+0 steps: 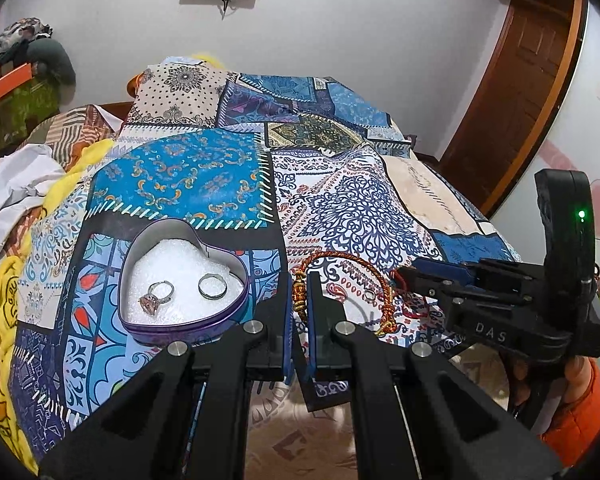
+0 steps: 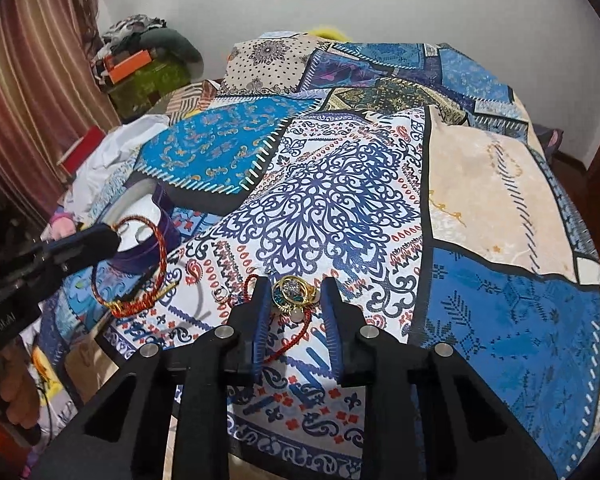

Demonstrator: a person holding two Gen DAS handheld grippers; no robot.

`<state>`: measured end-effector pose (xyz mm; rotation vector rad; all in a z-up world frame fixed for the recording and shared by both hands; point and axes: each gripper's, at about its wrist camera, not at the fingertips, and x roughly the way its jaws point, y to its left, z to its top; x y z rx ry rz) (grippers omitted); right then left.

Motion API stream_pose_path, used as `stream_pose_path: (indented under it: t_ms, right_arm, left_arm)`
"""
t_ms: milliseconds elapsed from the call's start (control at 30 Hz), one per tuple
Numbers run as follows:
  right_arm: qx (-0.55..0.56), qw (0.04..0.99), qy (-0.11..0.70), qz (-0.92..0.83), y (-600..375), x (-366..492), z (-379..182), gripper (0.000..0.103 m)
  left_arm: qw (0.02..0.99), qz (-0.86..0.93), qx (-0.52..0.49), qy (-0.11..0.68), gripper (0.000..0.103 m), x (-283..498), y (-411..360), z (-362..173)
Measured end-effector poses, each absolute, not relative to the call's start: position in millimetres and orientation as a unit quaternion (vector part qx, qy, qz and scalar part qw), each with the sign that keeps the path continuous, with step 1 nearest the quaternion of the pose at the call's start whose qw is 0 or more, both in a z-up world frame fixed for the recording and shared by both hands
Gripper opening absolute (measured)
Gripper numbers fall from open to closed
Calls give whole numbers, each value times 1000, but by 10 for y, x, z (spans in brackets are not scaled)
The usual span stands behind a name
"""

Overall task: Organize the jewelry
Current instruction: 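Grasp the red beaded bracelet with the left tool while the right tool grasps the gold ring, then carry both items into the heart tin and open both tools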

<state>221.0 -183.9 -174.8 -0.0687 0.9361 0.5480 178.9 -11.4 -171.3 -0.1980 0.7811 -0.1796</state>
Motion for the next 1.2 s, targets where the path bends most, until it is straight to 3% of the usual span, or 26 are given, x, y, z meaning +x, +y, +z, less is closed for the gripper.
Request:
stream_pose_path:
  t_ms: [100, 800, 1200]
  right_arm:
    - [-32, 857, 443, 262, -1831, 2195, -1743, 18]
    - [-31, 893, 368, 258, -1835, 1943, -1133, 18]
    - [-46, 894, 327, 302, -1323, 1755, -845, 18]
  left_arm:
    - [916, -87, -96, 379, 5, 1781, -120, -1708]
    - [933, -79, -86, 342, 5, 1574, -63, -1350]
    - [945, -49, -89, 312, 5, 1378, 311, -1165]
